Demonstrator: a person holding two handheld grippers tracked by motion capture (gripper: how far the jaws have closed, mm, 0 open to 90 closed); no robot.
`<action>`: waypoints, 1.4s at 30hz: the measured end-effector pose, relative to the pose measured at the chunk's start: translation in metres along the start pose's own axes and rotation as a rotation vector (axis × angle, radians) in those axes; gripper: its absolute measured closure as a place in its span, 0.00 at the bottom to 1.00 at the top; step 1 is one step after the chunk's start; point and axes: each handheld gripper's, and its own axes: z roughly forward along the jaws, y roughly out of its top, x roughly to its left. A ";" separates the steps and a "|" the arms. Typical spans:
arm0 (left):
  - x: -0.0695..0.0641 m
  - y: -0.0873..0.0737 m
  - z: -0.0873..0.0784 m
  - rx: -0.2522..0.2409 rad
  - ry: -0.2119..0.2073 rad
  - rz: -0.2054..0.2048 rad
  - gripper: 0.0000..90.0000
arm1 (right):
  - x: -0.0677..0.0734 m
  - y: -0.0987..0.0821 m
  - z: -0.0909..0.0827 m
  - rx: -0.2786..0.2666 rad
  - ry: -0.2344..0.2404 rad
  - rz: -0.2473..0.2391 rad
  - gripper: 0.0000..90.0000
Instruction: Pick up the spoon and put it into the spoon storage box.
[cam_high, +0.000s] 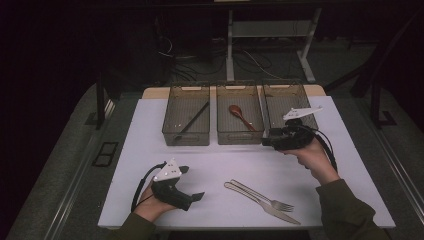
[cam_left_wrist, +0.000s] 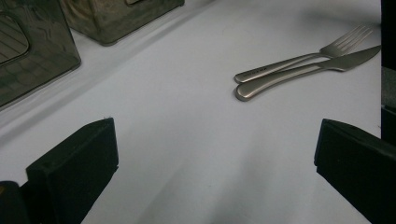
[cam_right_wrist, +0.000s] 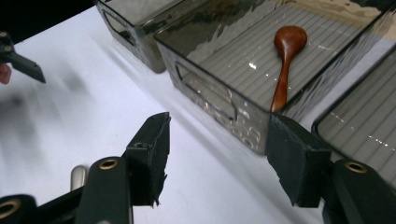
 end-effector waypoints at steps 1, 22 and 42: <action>0.000 0.000 0.000 0.002 0.002 0.001 0.00 | 0.000 -0.002 -0.002 0.000 0.002 0.002 0.45; 0.000 -0.001 -0.002 0.004 0.009 -0.006 0.00 | 0.015 -0.052 -0.035 -0.001 0.018 0.019 0.44; -0.001 -0.001 -0.003 0.003 0.018 -0.007 0.00 | 0.026 -0.091 -0.053 0.030 0.034 0.016 0.44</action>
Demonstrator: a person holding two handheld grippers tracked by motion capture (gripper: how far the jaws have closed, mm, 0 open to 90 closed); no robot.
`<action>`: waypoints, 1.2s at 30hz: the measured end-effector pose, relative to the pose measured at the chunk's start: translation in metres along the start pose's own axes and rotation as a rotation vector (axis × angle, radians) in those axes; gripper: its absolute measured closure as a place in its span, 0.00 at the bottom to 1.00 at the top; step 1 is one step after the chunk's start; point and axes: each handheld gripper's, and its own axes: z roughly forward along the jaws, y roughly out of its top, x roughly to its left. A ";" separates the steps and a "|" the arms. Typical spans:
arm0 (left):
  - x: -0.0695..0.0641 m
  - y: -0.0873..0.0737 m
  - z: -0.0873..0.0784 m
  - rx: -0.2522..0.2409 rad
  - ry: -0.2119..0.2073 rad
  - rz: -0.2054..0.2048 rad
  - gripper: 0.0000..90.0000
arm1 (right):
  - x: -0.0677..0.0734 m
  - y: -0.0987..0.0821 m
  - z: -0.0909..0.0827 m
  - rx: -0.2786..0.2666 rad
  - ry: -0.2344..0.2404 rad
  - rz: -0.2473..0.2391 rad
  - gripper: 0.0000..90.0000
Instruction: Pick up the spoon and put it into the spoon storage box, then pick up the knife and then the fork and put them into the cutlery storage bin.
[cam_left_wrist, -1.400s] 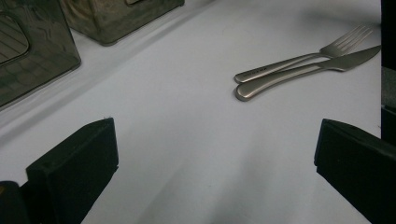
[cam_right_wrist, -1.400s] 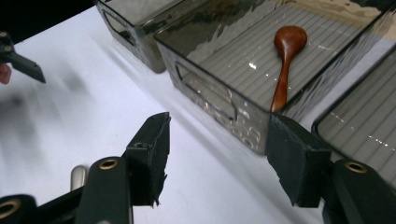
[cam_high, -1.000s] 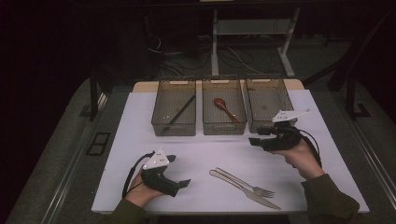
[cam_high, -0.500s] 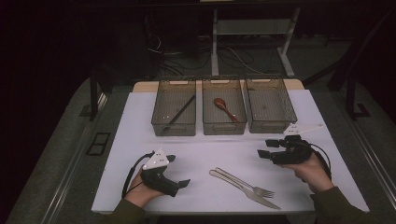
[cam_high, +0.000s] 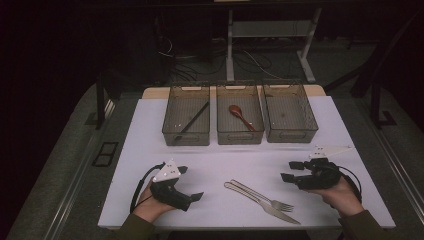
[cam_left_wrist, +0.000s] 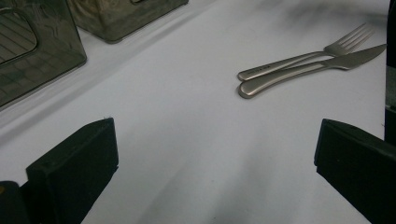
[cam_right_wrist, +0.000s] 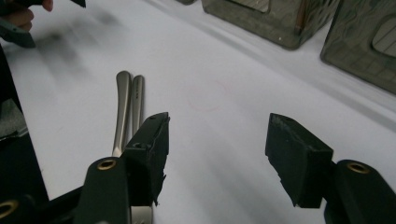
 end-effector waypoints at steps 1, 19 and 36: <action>0.000 0.000 0.000 0.000 0.001 0.000 0.00 | 0.001 -0.002 -0.001 0.002 0.001 -0.005 0.44; 0.000 0.000 0.000 0.004 0.002 0.002 0.00 | 0.023 -0.036 -0.011 0.068 0.047 -0.009 0.46; 0.000 0.001 0.000 0.007 0.004 0.008 0.00 | 0.039 -0.051 -0.007 0.146 0.065 -0.053 0.48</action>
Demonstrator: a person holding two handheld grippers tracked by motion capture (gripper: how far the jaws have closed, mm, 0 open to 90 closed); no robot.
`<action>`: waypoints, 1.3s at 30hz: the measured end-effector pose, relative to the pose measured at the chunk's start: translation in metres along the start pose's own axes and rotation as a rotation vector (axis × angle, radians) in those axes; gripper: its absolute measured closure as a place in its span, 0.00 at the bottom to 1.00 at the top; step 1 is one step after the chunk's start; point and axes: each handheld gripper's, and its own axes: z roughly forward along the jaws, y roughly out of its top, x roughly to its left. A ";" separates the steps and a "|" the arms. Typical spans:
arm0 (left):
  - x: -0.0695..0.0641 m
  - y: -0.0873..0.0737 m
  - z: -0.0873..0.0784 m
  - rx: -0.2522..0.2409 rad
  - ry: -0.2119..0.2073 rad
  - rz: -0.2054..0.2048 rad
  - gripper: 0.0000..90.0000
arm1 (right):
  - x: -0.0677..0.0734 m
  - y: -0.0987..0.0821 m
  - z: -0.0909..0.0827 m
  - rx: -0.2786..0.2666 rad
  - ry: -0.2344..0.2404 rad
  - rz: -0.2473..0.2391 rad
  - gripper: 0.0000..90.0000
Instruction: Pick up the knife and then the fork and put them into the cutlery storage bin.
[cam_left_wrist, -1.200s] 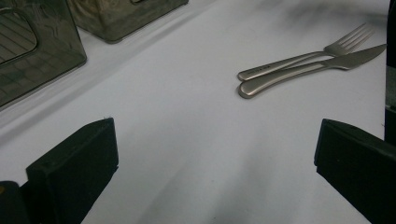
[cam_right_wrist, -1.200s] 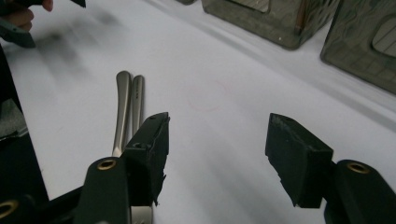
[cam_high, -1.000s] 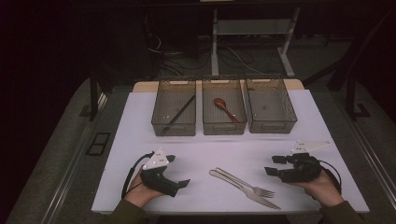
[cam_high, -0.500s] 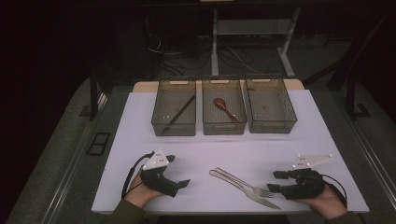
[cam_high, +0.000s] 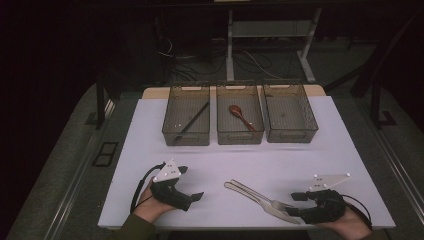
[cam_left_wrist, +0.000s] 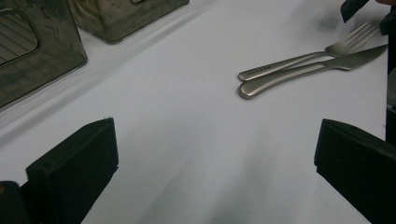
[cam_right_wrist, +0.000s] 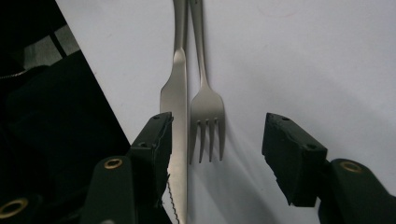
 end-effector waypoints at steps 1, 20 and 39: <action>0.000 0.000 0.000 -0.001 0.000 -0.003 0.00 | 0.001 0.000 0.001 0.006 -0.001 -0.007 0.48; -0.001 0.000 0.001 -0.001 0.002 -0.004 0.00 | 0.002 0.001 0.013 0.075 -0.011 -0.037 0.68; -0.001 0.000 0.001 -0.004 0.001 -0.001 0.00 | -0.012 0.008 0.009 0.053 -0.040 -0.034 0.77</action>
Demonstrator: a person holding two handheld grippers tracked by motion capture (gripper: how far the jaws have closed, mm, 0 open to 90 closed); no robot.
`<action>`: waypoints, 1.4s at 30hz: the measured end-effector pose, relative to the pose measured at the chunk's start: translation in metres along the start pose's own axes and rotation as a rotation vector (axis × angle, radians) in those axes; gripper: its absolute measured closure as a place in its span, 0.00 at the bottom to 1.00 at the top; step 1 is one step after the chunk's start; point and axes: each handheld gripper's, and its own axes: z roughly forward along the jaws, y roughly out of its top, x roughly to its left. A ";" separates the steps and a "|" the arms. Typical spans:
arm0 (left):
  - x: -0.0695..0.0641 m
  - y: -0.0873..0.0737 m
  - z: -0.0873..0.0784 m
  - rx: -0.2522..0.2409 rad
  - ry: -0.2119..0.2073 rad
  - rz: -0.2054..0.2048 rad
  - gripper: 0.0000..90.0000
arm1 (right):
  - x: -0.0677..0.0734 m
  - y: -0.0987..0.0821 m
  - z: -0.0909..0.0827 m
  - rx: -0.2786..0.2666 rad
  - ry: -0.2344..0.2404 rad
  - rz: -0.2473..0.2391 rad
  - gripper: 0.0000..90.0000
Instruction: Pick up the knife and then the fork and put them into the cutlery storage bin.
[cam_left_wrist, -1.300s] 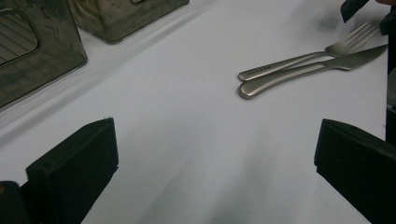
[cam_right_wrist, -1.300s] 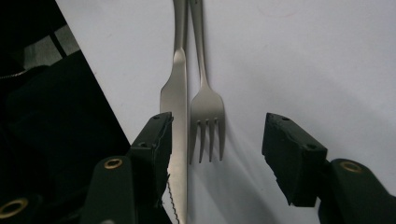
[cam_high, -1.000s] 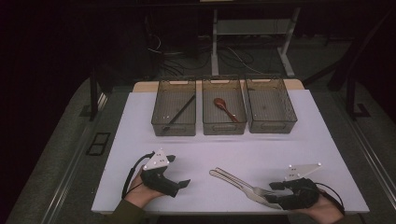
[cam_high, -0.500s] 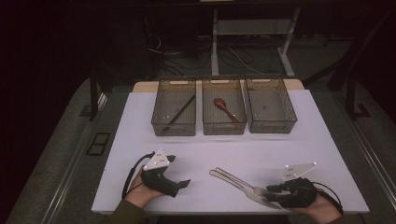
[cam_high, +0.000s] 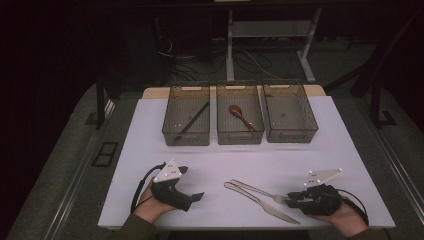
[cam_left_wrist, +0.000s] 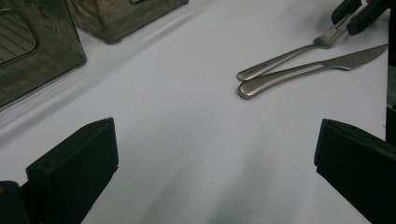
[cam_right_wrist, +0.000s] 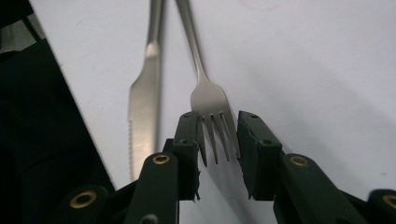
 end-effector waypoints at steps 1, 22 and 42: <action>0.000 0.000 0.000 0.000 0.000 0.000 0.00 | -0.002 0.001 0.000 -0.001 -0.004 0.003 0.78; -0.001 0.000 0.001 0.002 -0.001 0.001 0.00 | -0.035 0.019 0.007 -0.055 0.016 0.087 0.67; -0.001 0.000 0.001 0.001 -0.003 -0.003 0.00 | -0.034 0.016 0.014 0.019 0.033 0.078 0.76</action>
